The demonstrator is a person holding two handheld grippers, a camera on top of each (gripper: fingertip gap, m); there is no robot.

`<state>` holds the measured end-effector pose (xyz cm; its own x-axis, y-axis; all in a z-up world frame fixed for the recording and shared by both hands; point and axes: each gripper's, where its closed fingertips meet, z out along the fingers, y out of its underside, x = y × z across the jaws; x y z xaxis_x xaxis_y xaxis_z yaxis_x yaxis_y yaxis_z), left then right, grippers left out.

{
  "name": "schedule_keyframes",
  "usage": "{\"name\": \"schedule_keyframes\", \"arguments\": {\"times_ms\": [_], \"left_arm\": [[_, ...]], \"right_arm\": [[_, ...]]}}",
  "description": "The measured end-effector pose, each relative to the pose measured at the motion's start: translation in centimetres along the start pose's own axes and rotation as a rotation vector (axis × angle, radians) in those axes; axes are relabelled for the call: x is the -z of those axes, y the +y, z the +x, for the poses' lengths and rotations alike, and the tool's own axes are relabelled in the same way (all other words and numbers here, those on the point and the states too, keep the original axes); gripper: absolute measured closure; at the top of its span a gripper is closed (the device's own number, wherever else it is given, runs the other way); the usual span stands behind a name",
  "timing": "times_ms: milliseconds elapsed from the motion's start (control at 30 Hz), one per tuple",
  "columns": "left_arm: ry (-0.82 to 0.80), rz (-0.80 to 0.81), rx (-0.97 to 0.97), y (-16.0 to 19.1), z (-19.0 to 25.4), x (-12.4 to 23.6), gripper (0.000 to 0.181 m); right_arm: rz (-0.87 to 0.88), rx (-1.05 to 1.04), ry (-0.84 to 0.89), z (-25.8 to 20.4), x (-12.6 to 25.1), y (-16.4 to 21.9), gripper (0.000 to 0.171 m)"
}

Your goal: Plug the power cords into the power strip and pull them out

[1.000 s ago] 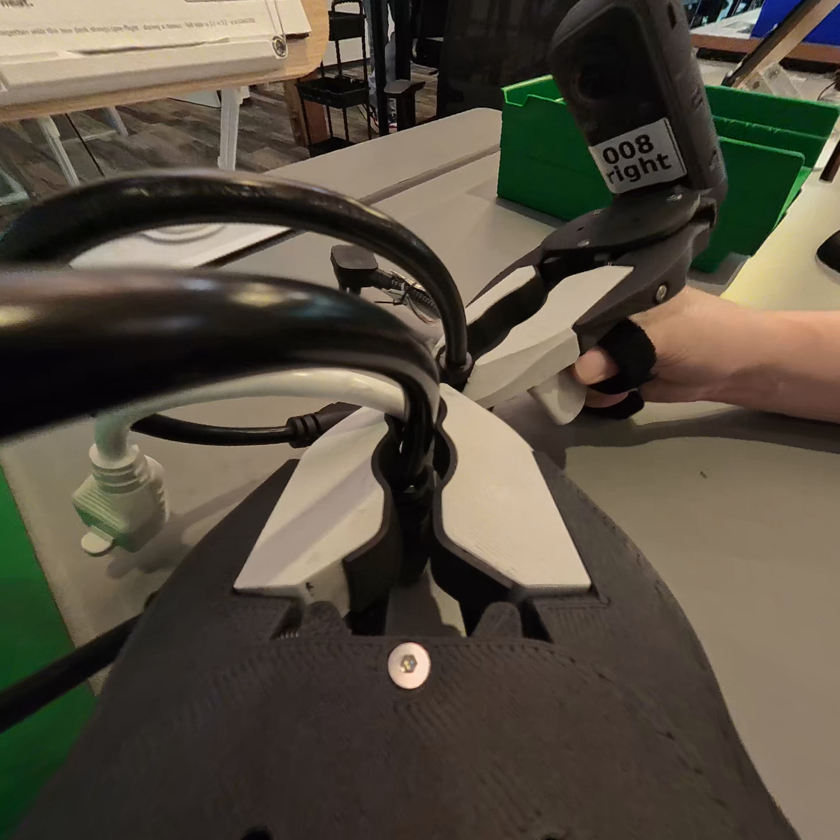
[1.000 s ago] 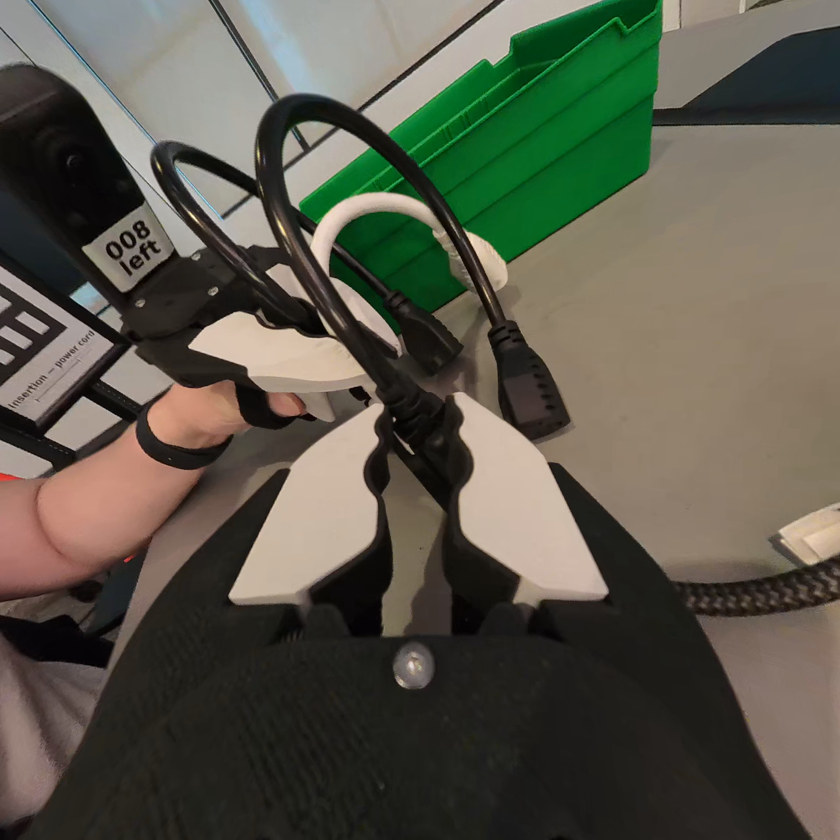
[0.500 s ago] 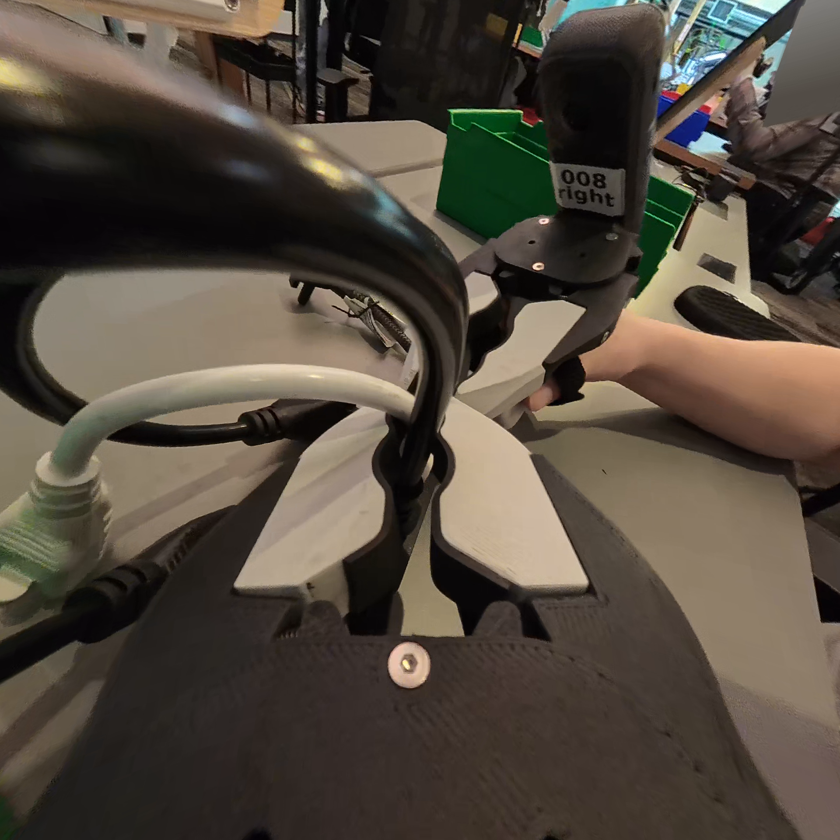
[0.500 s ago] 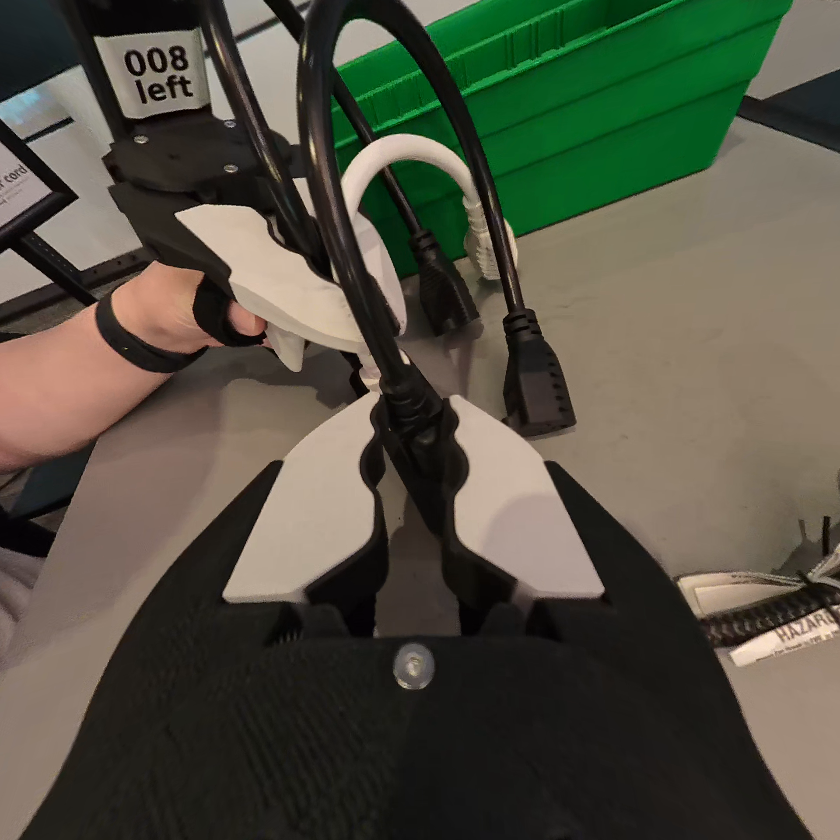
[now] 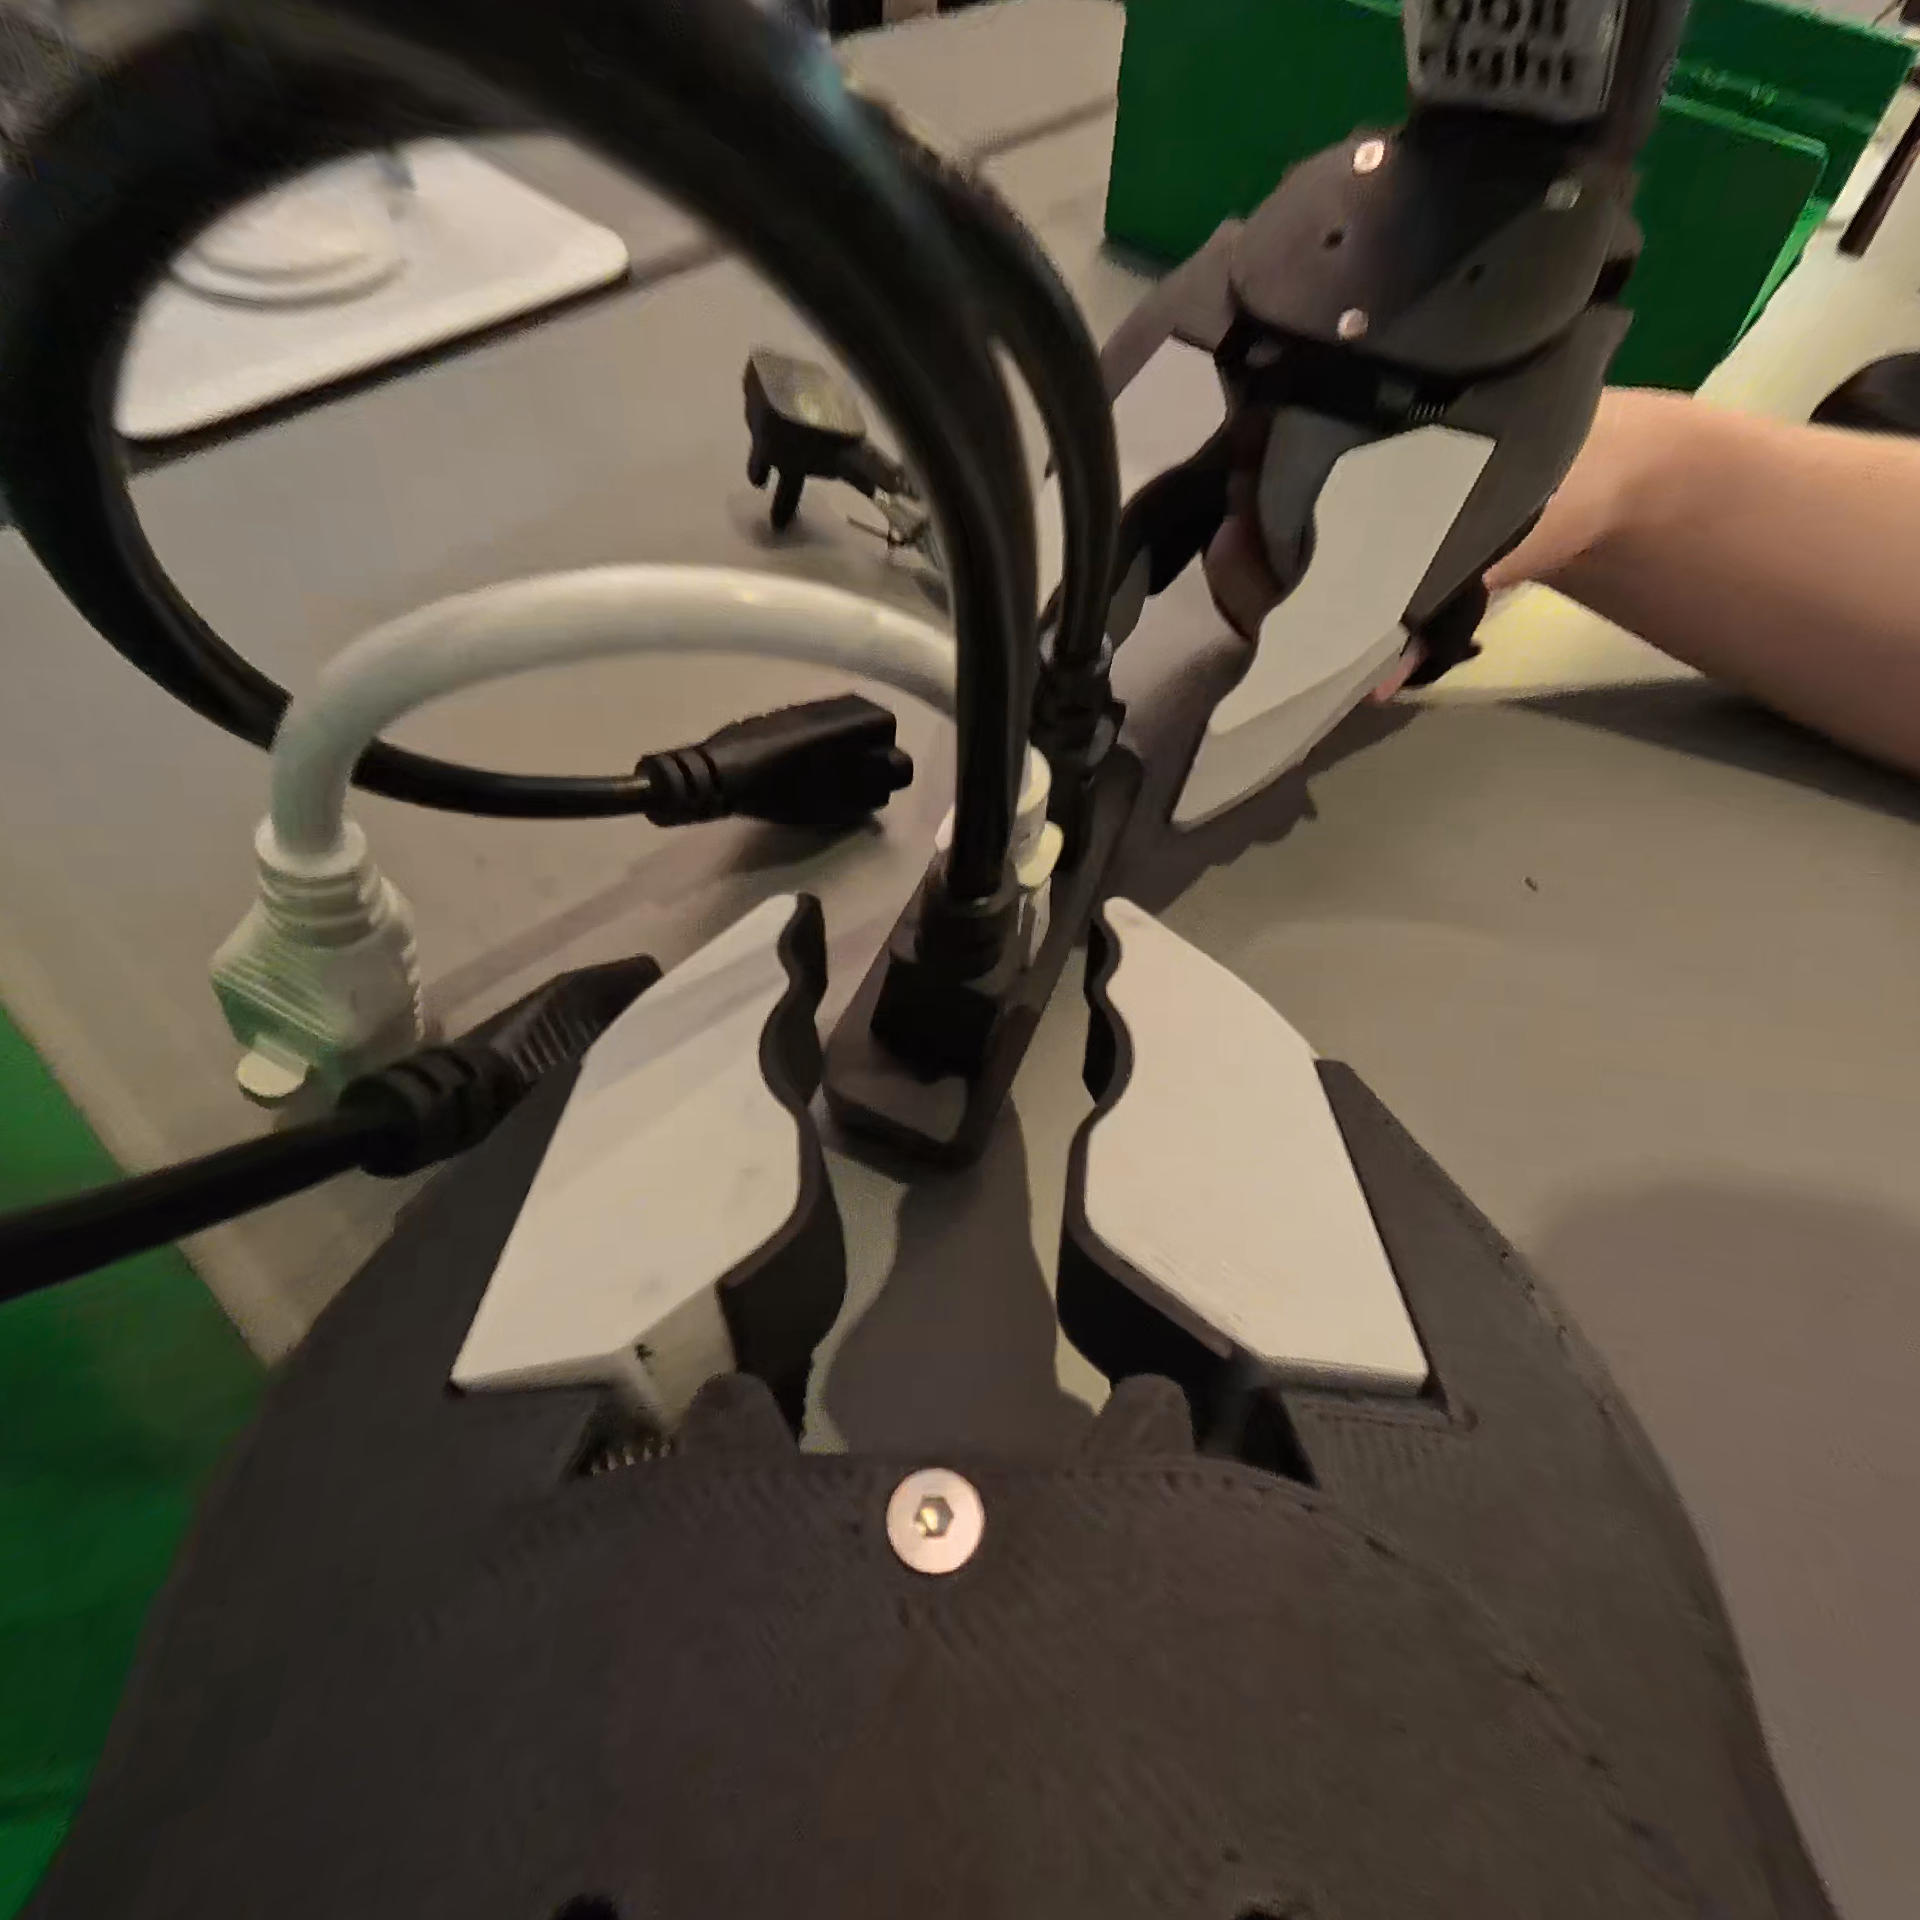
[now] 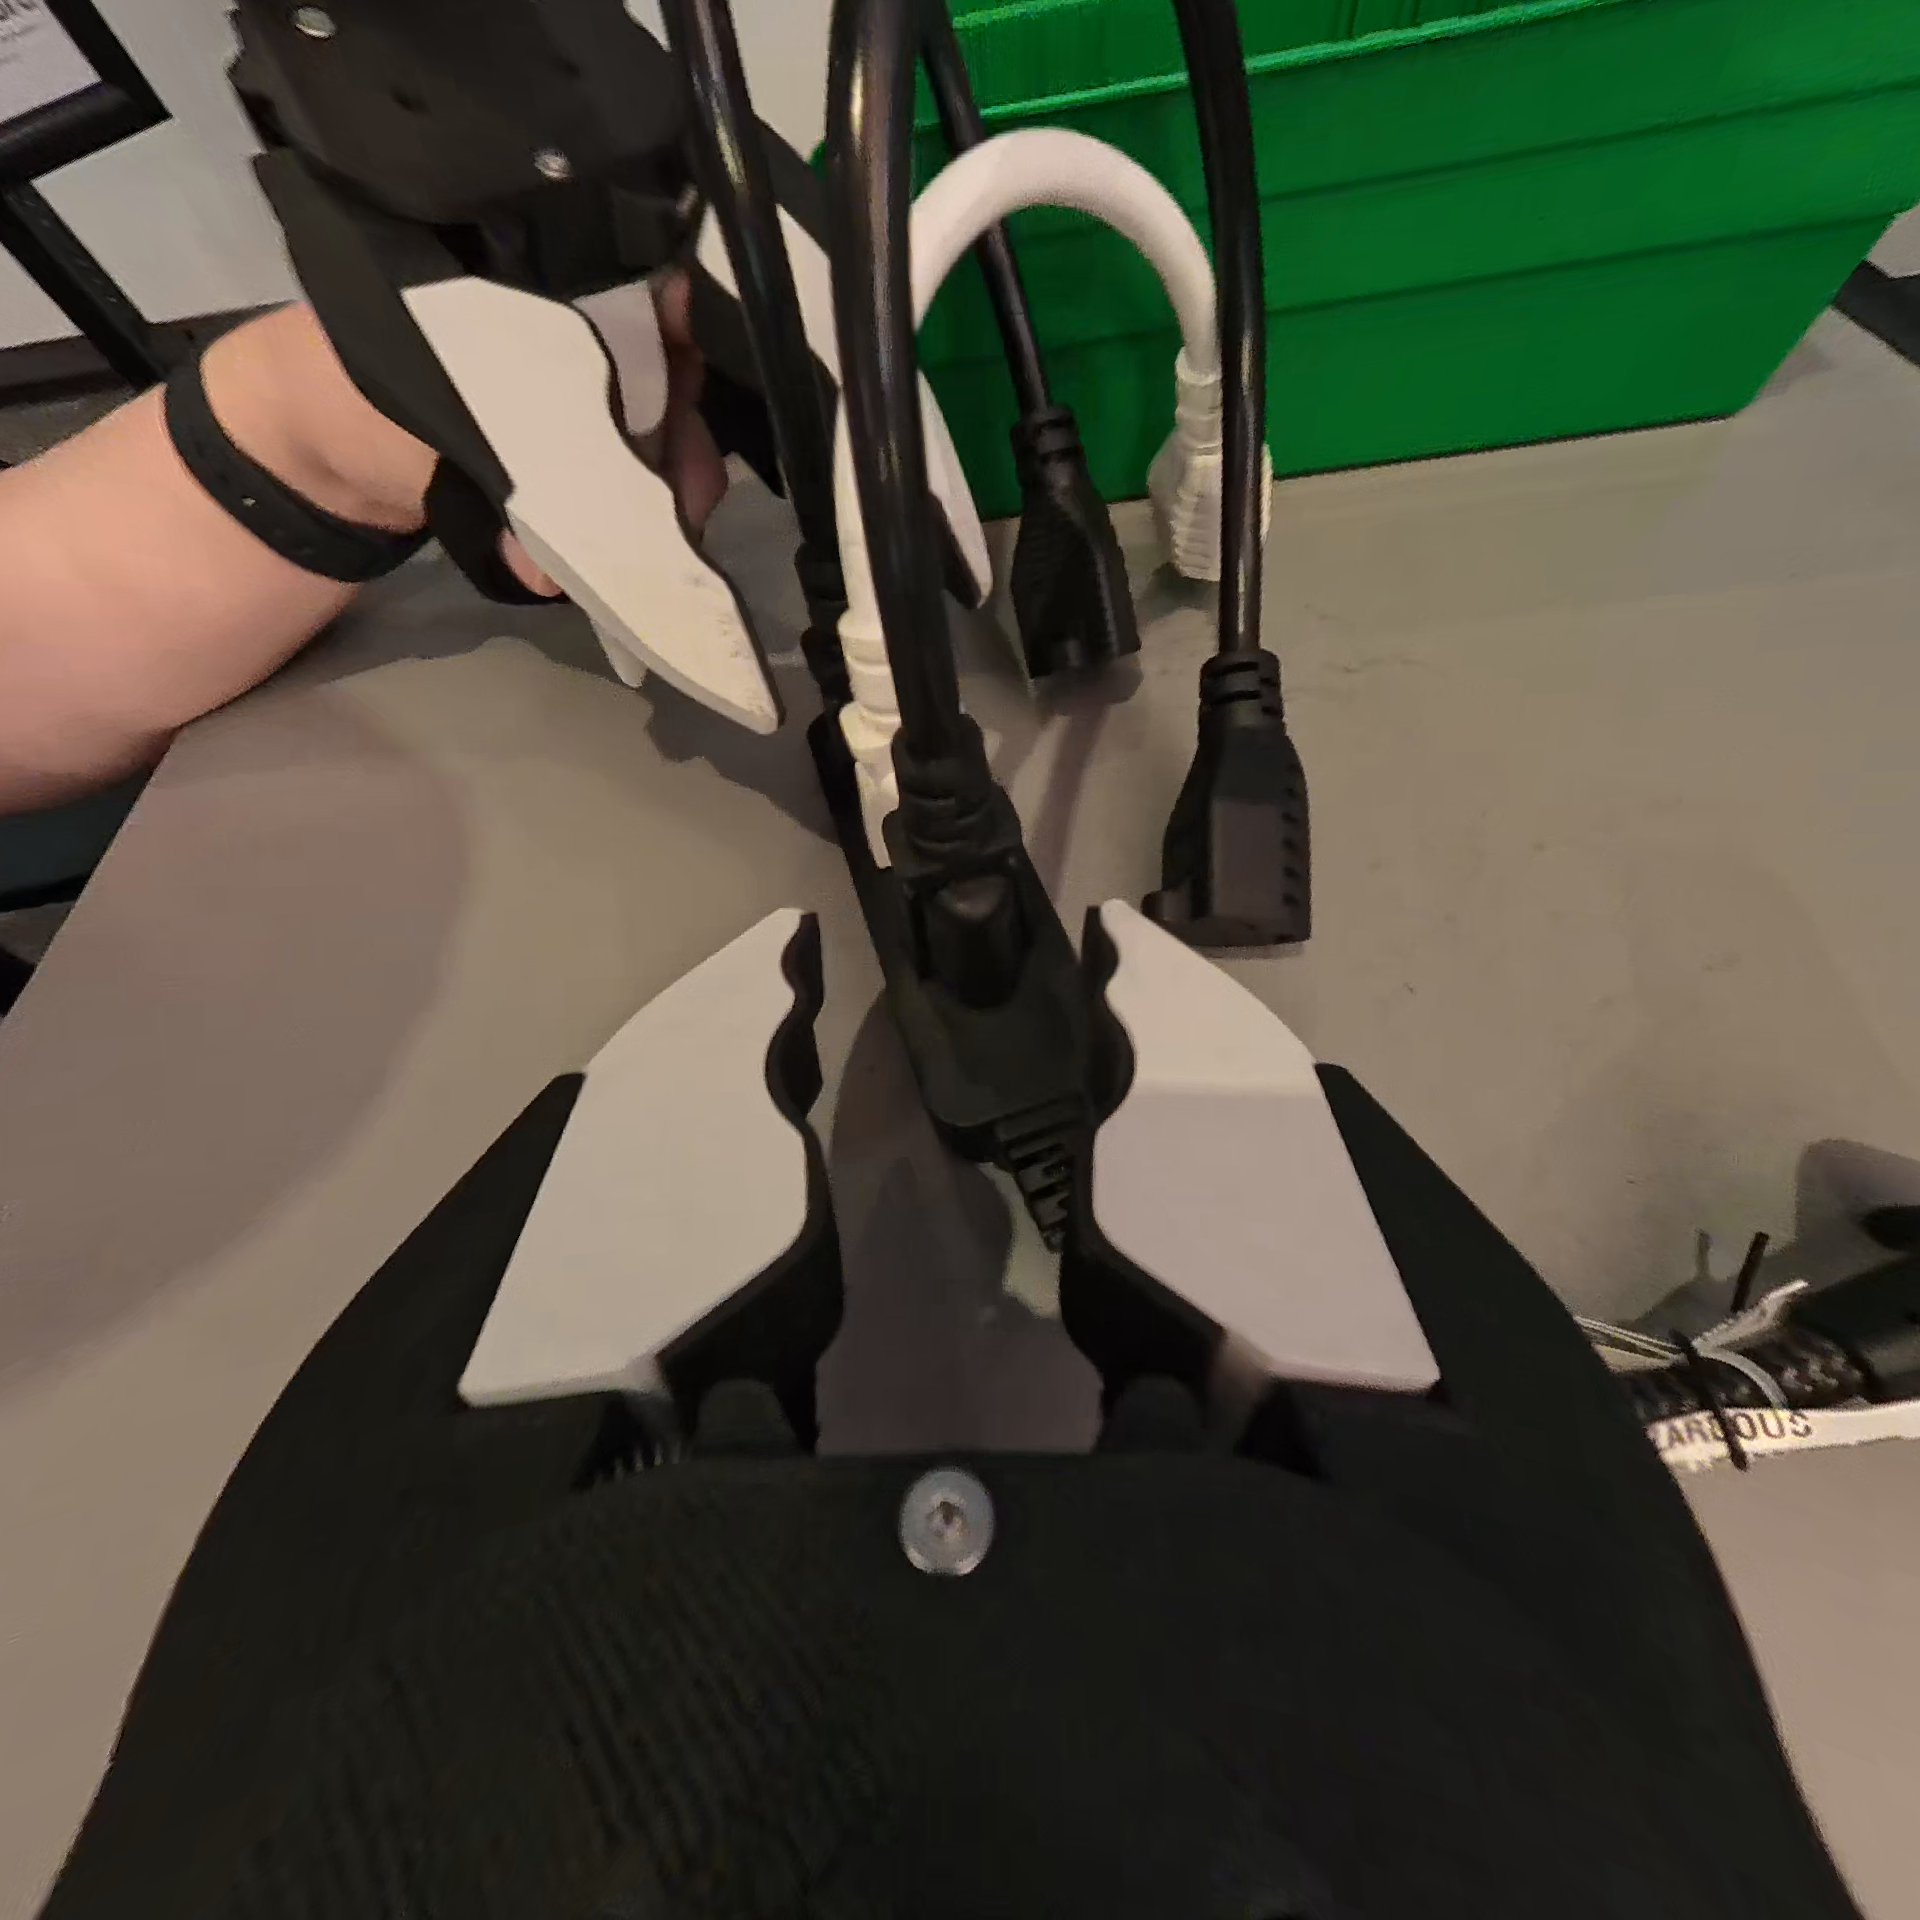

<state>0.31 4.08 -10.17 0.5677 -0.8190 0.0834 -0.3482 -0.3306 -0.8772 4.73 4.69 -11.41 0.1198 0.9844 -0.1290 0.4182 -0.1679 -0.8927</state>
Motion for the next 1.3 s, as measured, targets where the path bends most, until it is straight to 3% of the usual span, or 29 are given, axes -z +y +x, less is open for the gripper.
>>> {"name": "schedule_keyframes", "arguments": {"times_ms": [200, 433, 700, 900, 1000, 1200, 1300], "left_arm": [[0.019, -0.139, 0.011, 2.7, -0.1, -1.3, 0.140], [0.079, -0.065, 0.028, 1.3, 0.3, -2.9, 0.149], [-0.055, 0.017, -0.058, -0.3, 0.0, -3.1, 0.131], [-0.160, 0.119, -0.213, -2.3, 1.0, -2.4, 0.128], [-0.235, 0.135, -0.121, -2.4, 0.4, -2.2, 0.104], [-0.367, 0.115, 0.038, -1.8, -1.3, -1.8, 0.084], [-0.366, 0.086, 0.095, -1.2, -1.2, -2.2, 0.073]], "right_arm": [[0.093, -0.087, -0.071, -0.1, -0.1, -2.0, 0.125], [-0.069, -0.021, -0.001, 0.6, -0.6, 0.0, 0.146], [0.004, -0.617, -0.082, 2.1, 1.5, -0.6, 0.144], [0.037, -0.822, -0.097, 2.5, 2.3, -0.9, 0.145], [0.112, -0.938, -0.134, 2.5, 2.3, -1.6, 0.145], [0.411, -1.300, -0.205, 3.1, 1.1, -2.5, 0.139], [0.514, -1.391, -0.157, 3.2, 0.9, -2.3, 0.139]]}}
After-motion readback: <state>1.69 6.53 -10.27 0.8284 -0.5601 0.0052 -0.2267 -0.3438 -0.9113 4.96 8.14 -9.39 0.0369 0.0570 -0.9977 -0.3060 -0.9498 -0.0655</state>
